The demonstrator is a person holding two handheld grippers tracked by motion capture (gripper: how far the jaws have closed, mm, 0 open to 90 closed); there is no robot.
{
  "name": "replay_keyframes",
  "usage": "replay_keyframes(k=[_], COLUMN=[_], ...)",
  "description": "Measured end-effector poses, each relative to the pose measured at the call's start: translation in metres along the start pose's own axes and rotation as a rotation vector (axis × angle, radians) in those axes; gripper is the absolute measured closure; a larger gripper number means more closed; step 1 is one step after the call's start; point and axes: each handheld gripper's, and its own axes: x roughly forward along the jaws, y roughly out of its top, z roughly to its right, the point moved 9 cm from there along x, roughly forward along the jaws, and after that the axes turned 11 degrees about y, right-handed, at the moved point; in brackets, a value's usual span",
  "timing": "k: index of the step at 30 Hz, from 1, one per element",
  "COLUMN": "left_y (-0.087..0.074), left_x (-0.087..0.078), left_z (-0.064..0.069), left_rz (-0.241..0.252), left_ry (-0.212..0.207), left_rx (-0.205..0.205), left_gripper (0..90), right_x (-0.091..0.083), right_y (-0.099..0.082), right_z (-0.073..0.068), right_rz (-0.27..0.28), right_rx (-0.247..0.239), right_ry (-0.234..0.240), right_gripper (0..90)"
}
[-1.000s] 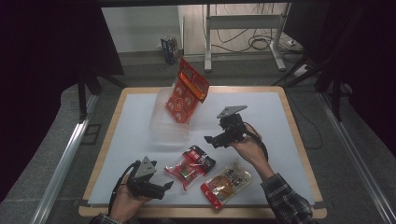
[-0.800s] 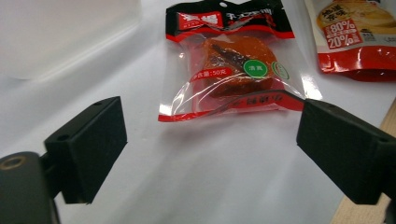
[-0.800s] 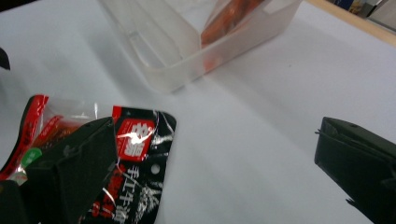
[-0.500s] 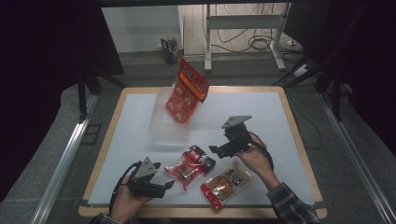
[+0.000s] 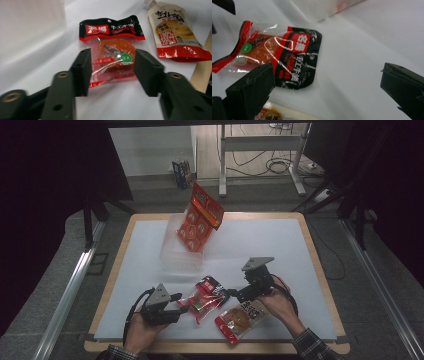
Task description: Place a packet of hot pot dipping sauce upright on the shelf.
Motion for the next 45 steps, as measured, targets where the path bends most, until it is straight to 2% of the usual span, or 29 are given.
replay_keyframes(k=[3,6,9,13,17,23,30,35,45], left_y=[0.004,0.006,0.006,0.003,0.001,-0.010,-0.020,-0.025,-0.032], left_x=[0.004,0.010,0.014,0.018,0.021,0.028,0.028,0.028,0.026], left_z=[0.000,0.001,0.002,0.003,0.006,0.011,0.014,0.013,0.015], left_rz=[0.006,0.002,-0.011,-0.027,-0.038,-0.093,-0.145,-0.167,-0.200], left_ry=[0.002,-0.002,0.001,-0.006,-0.029,-0.045,-0.061,-0.077,-0.071], left_rx=[0.009,0.004,0.010,0.012,0.009,0.039,0.048,0.043,0.064], left_gripper=[60.9,75.0,83.0,89.4,89.8,89.9,90.0,90.0,90.0], right_x=[0.000,0.000,0.001,0.003,0.006,0.010,0.011,0.012,0.022], right_y=[-0.007,-0.015,-0.019,-0.022,-0.022,-0.023,-0.024,-0.022,-0.019], right_z=[-0.002,-0.006,-0.010,-0.015,-0.017,-0.019,-0.021,-0.023,-0.033], right_rz=[-0.006,-0.012,-0.021,-0.034,-0.039,-0.052,-0.064,-0.051,-0.061], right_rx=[0.010,0.015,0.015,0.009,0.003,-0.001,-0.008,0.004,0.030], right_ry=[0.005,0.012,0.019,0.029,0.034,0.035,0.038,0.058,0.104], right_gripper=[0.0,0.0,0.0,0.0,0.0,0.0,0.0,0.0,0.0])
